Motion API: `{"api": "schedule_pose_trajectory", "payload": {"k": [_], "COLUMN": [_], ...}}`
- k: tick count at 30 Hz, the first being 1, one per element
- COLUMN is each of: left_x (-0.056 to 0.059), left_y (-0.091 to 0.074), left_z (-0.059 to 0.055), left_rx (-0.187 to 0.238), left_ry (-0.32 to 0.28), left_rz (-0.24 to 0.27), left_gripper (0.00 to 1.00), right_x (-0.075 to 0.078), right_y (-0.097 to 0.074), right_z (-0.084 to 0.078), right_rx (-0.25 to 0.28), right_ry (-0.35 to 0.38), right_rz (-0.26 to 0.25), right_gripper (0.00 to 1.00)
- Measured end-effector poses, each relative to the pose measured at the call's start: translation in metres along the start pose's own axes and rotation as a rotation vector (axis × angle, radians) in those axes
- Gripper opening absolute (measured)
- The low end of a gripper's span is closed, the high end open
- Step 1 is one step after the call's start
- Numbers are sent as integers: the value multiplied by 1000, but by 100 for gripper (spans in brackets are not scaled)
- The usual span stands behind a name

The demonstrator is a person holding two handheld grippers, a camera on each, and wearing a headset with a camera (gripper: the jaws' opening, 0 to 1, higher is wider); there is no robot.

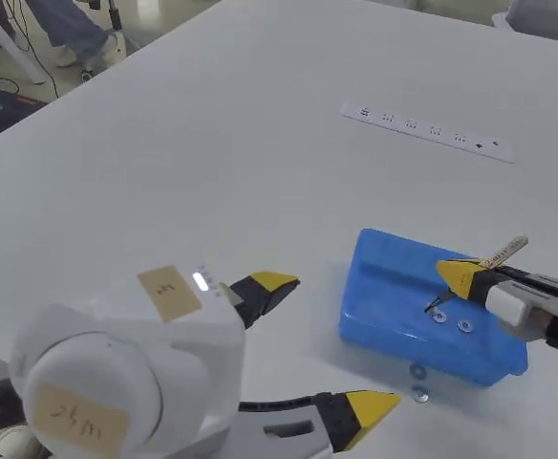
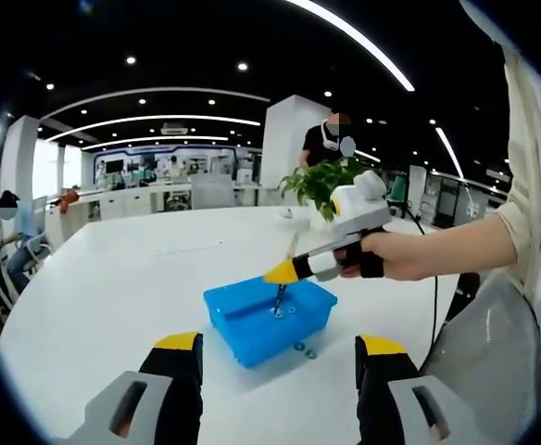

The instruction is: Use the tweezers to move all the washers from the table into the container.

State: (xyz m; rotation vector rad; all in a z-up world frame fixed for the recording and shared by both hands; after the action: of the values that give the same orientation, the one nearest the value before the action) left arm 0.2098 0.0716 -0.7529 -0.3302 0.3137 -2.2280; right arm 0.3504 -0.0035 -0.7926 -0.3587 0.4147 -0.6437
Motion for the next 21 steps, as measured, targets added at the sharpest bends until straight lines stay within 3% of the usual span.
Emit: {"api": "schedule_pose_trajectory", "payload": {"k": [8,18,21], "left_x": [0,0,0], "left_y": [0,0,0], "left_z": [0,0,0], "left_rx": [-3,-4,-1], "left_ry": [2,0,-1], "left_rz": [-1,3,1], "left_gripper": [67,66,66], "right_x": [-5,-5,-8], "right_y": [16,23,23], "right_z": [-9,-16,-15], "right_rx": [-34,-68,-70], "right_ry": [-68,-140,-192], "right_rz": [15,-2,3], "right_gripper": [3,3,4]}}
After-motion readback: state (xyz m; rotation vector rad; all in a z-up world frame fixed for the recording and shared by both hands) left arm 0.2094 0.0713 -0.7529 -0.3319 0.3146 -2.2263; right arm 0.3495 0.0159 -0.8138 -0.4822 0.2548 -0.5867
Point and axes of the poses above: the centre of the closed fingertips' face, and the gripper's own axes: y roughly forward along the fingers, x roughly to its right, z roughly out of its top, the point moved 2 cm from there along -y, roughly backward along the fingers, and after that the axes turned 7 degrees about -z, right-handed, at the moved point
